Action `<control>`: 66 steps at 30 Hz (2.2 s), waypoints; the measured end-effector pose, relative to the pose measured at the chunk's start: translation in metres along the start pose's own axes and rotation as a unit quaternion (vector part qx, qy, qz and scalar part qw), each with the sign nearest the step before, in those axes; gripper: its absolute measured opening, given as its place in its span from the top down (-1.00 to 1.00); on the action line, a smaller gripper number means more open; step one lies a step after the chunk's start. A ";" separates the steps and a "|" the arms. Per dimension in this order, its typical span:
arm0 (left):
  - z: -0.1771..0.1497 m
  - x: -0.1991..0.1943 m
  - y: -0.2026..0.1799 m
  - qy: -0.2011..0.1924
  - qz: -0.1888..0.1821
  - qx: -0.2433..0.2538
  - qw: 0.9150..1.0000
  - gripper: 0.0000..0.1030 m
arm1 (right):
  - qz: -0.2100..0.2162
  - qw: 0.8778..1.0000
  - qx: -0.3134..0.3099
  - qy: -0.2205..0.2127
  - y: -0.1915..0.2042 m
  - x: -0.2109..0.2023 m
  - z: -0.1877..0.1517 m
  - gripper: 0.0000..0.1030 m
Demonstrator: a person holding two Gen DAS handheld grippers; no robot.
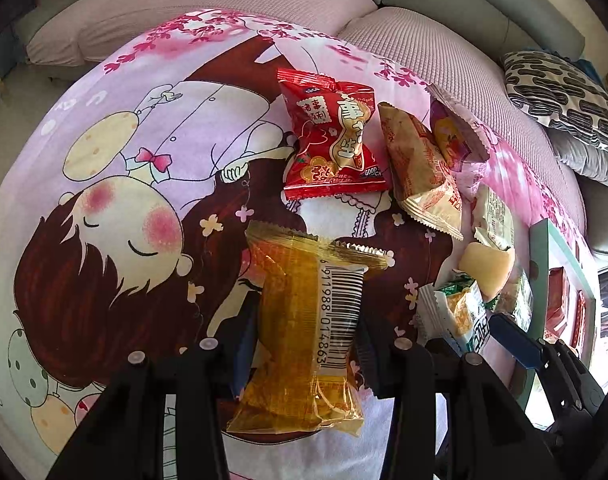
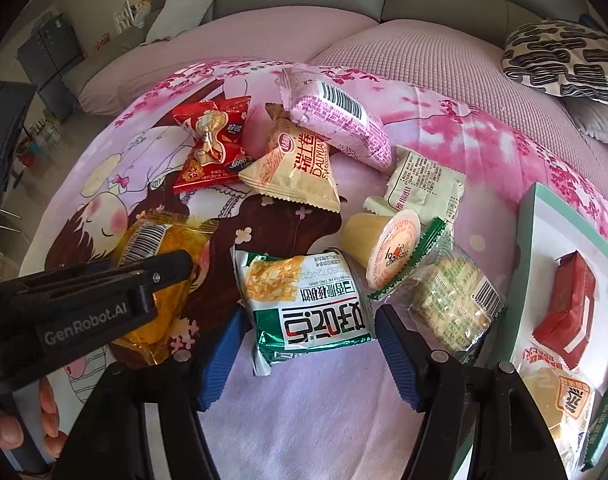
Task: Organize snacks
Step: 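Lift both packs and carry them over the green-rimmed tray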
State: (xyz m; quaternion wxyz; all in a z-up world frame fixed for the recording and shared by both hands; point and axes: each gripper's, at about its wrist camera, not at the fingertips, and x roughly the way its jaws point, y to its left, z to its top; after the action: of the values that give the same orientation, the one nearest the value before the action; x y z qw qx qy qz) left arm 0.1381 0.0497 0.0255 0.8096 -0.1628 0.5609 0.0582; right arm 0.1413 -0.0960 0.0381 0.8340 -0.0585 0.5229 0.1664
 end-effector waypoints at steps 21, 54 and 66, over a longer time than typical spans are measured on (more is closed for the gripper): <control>0.002 0.003 0.003 0.008 -0.010 -0.011 1.000 0.11 | 0.001 1.000 0.002 0.005 0.007 0.013 0.000 -0.15; 0.003 -0.049 -0.012 -0.060 -0.004 0.005 0.998 0.17 | 0.038 0.988 0.092 -0.114 -0.045 -0.091 -0.037 -0.14; -0.004 -0.068 -0.054 -0.082 0.001 0.051 0.995 0.17 | -0.027 0.971 0.191 -0.145 -0.136 -0.117 -0.055 -0.14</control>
State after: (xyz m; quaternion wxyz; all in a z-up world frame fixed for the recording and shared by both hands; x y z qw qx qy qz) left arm 0.1251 0.0033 0.0979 0.8602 -0.1154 0.4948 0.0431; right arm 0.0934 -0.2638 0.1077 0.9006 0.1124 0.4172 0.0478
